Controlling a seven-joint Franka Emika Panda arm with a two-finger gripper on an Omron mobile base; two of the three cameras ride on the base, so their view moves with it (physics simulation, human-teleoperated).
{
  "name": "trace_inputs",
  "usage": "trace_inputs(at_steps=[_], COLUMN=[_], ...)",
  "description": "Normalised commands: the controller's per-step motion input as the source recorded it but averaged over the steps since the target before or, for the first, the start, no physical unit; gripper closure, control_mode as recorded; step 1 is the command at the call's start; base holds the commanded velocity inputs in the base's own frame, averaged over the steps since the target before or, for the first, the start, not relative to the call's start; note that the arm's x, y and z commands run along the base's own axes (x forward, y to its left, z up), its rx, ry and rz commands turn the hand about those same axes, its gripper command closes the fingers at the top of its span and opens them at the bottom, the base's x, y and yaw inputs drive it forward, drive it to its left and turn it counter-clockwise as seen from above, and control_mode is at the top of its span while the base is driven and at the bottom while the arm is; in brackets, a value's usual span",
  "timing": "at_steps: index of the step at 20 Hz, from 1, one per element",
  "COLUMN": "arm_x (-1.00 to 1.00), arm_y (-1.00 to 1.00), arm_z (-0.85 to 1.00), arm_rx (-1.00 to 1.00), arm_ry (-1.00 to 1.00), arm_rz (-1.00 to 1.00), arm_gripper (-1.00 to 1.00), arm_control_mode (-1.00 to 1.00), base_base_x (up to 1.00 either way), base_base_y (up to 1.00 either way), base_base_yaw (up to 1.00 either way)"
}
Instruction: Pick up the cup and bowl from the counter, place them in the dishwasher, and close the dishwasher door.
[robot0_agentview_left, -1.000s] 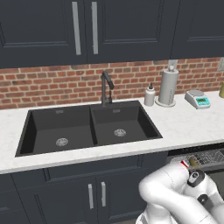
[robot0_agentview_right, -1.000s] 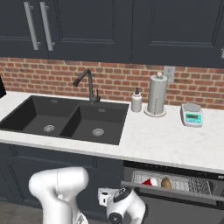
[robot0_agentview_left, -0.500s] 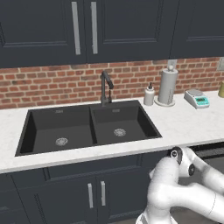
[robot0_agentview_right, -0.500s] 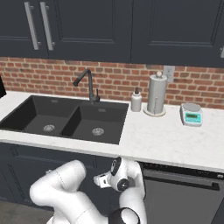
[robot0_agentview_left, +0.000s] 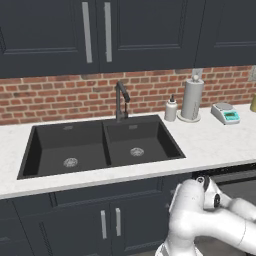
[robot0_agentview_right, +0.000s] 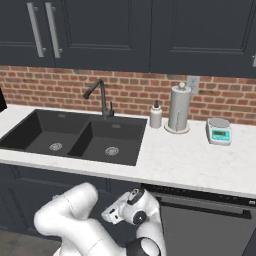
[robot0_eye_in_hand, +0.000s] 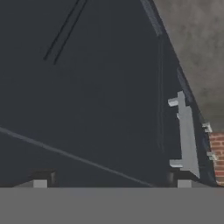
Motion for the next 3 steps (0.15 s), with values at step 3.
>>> trace_inputs(at_steps=[3], arm_x=[0.59], arm_y=[-0.21], arm_z=[0.1], arm_rx=[0.01], arm_ry=[0.08], arm_rz=[0.47], arm_gripper=[-1.0], arm_control_mode=[-1.0], base_base_x=[0.0], base_base_y=[0.0], base_base_yaw=[0.0])
